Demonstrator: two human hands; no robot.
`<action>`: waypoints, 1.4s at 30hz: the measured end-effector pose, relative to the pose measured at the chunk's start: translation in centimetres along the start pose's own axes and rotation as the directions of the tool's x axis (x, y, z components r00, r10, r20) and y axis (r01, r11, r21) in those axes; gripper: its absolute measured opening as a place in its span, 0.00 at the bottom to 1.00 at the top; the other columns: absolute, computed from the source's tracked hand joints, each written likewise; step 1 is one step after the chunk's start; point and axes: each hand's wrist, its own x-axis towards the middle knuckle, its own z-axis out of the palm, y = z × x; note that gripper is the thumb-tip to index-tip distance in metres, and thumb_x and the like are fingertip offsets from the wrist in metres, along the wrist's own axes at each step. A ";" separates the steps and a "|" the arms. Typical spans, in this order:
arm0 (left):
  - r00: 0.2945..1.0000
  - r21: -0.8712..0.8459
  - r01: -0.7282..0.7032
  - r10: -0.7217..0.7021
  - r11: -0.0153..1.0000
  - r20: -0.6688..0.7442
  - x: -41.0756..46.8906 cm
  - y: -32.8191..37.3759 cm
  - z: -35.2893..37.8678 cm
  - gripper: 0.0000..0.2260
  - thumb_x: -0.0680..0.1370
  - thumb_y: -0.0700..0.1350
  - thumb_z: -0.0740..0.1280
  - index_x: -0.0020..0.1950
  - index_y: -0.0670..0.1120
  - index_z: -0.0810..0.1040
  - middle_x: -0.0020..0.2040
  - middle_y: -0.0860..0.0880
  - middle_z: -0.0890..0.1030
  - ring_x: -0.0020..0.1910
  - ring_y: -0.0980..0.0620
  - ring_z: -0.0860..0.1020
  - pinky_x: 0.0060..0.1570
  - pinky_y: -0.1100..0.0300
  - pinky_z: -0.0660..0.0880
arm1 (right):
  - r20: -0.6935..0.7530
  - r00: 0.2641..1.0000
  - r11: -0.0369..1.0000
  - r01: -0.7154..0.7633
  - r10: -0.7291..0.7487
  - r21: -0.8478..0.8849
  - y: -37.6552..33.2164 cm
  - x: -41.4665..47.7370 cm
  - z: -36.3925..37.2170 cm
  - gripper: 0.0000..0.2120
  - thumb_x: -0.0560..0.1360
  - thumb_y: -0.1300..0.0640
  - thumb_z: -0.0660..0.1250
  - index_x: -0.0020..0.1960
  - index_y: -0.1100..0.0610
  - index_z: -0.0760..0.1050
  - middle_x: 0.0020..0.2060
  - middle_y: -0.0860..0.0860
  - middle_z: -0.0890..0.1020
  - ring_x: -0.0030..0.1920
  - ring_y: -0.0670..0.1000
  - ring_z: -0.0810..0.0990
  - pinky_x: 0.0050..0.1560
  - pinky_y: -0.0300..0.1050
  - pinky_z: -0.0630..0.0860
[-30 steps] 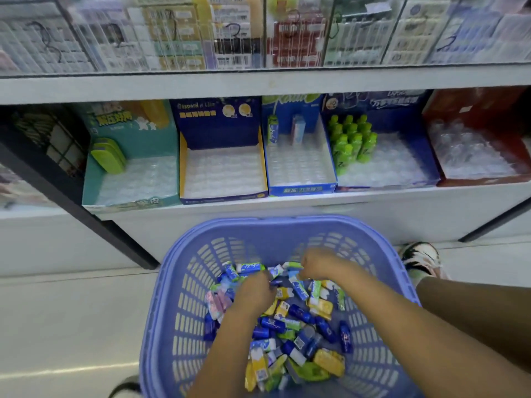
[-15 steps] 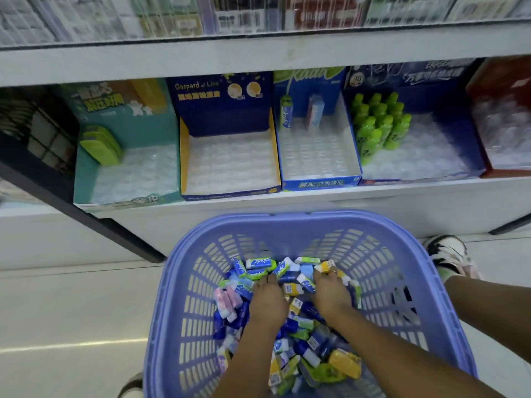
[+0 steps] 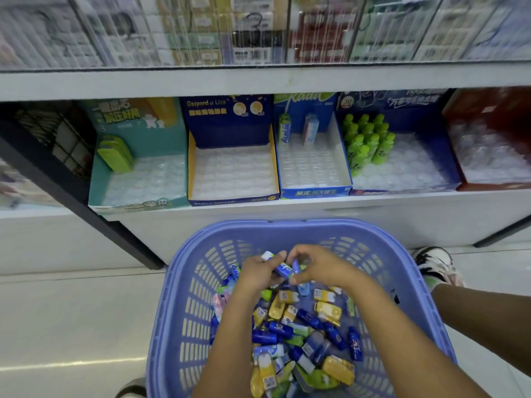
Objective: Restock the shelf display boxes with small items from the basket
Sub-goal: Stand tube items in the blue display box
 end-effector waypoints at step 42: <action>0.884 -0.208 -0.452 0.467 0.867 0.023 -5.4 11.4 0.0 0.09 0.79 0.47 0.64 0.53 0.50 0.83 0.43 0.54 0.84 0.41 0.61 0.79 0.41 0.67 0.77 | -0.552 0.781 0.918 0.066 -0.292 -0.392 -13.9 9.4 -17.3 0.08 0.75 0.54 0.67 0.52 0.55 0.80 0.53 0.53 0.81 0.57 0.53 0.77 0.55 0.41 0.71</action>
